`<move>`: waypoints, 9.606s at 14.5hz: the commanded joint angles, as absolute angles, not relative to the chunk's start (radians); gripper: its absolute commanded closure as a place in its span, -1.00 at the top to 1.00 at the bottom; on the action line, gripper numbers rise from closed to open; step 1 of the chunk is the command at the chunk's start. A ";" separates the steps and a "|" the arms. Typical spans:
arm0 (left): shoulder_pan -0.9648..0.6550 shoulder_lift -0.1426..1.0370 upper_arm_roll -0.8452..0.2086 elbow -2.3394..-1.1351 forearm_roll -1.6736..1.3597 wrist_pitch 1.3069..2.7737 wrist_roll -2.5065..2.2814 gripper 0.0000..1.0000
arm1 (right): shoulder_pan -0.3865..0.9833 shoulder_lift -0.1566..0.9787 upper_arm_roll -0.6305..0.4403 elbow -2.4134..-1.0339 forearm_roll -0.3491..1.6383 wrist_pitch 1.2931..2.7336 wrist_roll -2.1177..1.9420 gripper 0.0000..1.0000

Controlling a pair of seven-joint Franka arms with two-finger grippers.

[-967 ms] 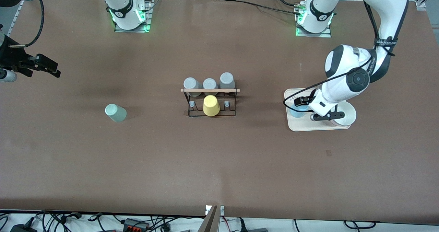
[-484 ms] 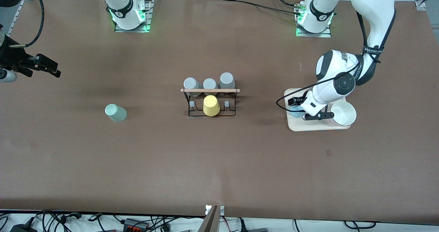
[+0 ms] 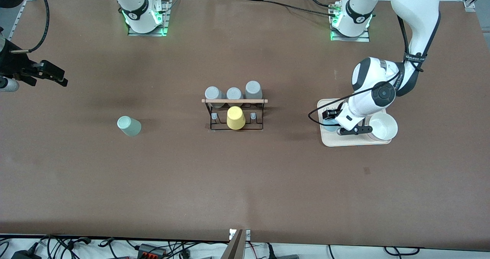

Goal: Hang scattered cups on rack with three cups
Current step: 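Close the left gripper on the light blue cup and lift it, then carry the light blue cup with the left gripper to the rack, then lower the light blue cup onto the rack peg beside the yellow cup, then open the left gripper and withdraw it while the right gripper moves out, then reach the right gripper to the pale teal cup and grasp it, then carry the pale teal cup with the right gripper to the rack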

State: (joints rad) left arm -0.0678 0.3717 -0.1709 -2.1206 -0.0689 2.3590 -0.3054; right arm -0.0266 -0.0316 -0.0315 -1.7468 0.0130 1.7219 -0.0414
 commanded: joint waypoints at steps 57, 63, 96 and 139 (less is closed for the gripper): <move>-0.416 0.655 -0.308 -1.351 -0.026 1.994 -1.246 0.70 | -0.045 -0.018 -0.018 -1.738 0.005 1.736 -0.049 1.00; -0.319 0.502 -0.301 -1.354 0.122 1.804 -1.235 1.00 | -0.043 -0.018 -0.018 -1.738 0.014 1.736 -0.048 1.00; 0.316 0.175 -0.311 -1.338 0.077 1.476 0.015 1.00 | 0.020 0.126 -0.015 -2.067 -0.017 2.121 -0.026 1.00; 0.012 0.117 0.038 -1.348 -0.040 1.410 0.009 1.00 | 0.432 0.428 0.012 -1.520 0.071 1.957 0.452 -0.52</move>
